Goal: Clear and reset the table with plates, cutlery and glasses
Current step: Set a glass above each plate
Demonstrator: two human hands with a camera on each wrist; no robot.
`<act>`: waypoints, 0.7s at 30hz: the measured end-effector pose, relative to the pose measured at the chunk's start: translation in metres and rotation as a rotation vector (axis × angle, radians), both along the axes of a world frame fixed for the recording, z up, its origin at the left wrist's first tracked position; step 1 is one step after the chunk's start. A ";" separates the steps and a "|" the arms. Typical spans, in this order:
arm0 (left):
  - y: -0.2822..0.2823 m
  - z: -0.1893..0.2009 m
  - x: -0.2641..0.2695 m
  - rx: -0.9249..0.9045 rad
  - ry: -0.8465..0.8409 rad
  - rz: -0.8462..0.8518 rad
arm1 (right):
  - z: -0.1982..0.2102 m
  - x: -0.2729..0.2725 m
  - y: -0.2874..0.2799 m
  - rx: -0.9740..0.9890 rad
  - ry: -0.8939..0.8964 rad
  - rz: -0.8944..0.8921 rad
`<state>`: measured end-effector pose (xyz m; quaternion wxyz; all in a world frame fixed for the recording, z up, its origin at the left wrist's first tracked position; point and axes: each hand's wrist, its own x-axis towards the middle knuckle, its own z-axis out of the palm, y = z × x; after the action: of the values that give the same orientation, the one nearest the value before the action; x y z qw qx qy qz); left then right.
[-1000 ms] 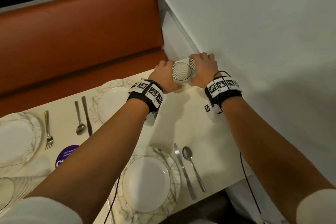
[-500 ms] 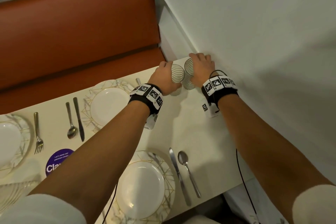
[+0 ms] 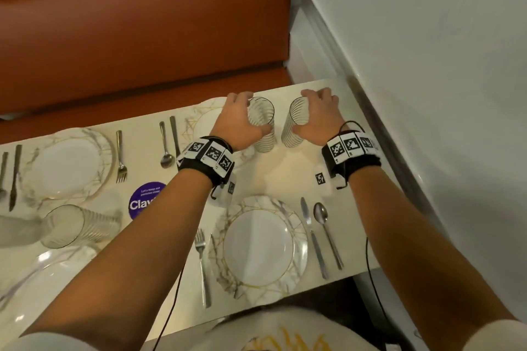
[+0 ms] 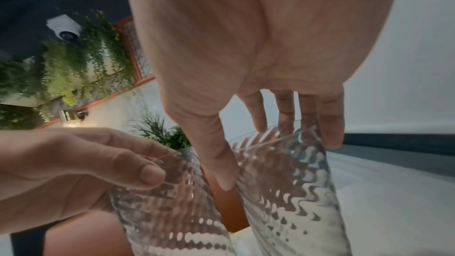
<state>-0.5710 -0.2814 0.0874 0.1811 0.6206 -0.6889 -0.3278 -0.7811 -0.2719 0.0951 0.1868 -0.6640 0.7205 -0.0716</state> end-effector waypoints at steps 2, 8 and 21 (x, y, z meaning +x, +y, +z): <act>0.016 -0.001 0.023 0.008 -0.007 0.029 | -0.002 0.021 0.016 0.013 0.015 0.017; 0.061 -0.010 0.080 0.065 -0.033 0.103 | -0.014 0.066 0.057 0.093 0.059 0.053; 0.112 -0.033 0.124 0.123 -0.099 0.182 | -0.025 0.080 0.095 0.141 0.159 -0.019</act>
<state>-0.4472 -0.1694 0.0545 0.1372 0.7059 -0.6164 -0.3207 -0.7012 -0.1767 0.0699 0.1747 -0.6457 0.7427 0.0306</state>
